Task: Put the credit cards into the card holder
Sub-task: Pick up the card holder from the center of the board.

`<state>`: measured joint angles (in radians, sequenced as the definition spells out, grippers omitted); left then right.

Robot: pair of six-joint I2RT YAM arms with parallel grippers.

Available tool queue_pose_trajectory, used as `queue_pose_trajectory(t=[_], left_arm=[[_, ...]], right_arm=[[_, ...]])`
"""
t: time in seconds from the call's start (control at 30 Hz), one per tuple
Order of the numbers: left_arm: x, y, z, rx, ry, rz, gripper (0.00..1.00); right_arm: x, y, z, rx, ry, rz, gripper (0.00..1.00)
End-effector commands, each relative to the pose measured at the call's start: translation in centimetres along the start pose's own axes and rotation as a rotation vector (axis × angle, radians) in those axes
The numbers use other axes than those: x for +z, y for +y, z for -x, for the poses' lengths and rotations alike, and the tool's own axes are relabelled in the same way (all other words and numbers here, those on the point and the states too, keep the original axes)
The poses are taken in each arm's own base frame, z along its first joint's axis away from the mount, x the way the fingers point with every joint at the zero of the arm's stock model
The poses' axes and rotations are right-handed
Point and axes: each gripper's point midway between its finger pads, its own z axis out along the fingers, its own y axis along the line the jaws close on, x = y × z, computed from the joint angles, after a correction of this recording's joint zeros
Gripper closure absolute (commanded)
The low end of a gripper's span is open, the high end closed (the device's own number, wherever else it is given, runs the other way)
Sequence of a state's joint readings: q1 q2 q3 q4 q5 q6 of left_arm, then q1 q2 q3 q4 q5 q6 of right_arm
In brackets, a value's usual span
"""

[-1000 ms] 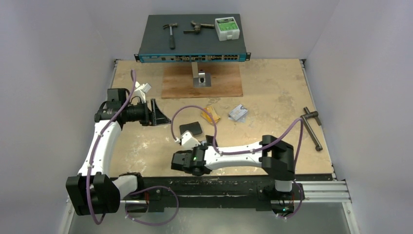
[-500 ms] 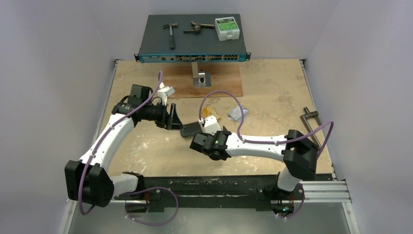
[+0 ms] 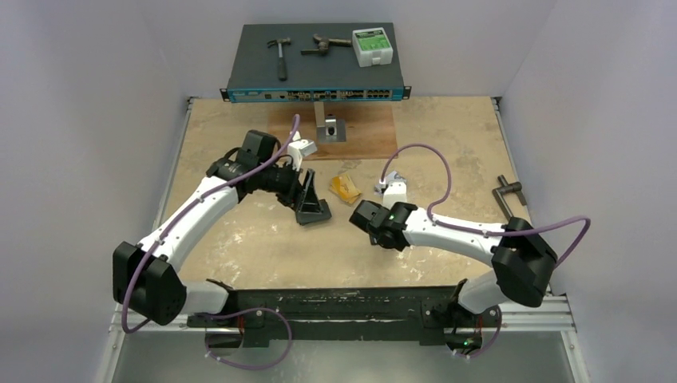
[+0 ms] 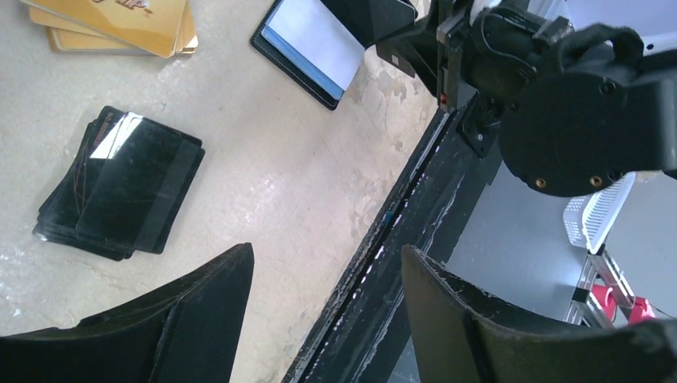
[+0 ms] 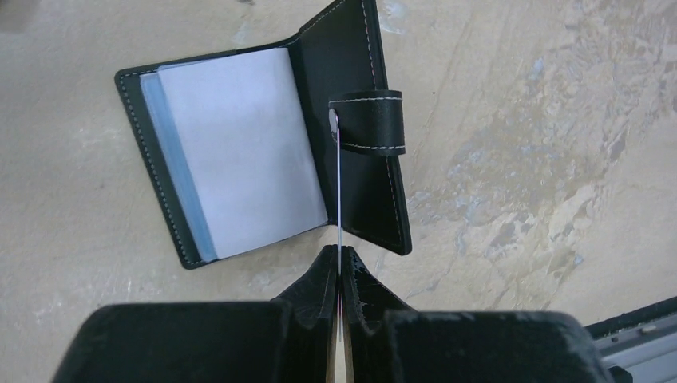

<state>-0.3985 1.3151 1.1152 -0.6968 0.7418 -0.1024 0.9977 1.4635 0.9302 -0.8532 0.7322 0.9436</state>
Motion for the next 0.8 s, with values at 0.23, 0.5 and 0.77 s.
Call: queue_pose_trajectory(t=[0.23,0.5,0.77], left_arm=[[3.1,-1.6,2.5,0.084,0.018,-0.009,0.32],[5.3,-2.3,3.2,0.121,0.040,-0.026,0.32],[10.0,-2.6,1.8,0.050,0.076,-0.034,0.24]], right_arm=[[3.9,-4.3,2.4,0.283,0.073,0.009,1.00],[8.0,-4.9,0.5,0.350,0.251,0.087,1.00],[8.8,-4.3,0.0,0.366,0.318,0.137,1.00]])
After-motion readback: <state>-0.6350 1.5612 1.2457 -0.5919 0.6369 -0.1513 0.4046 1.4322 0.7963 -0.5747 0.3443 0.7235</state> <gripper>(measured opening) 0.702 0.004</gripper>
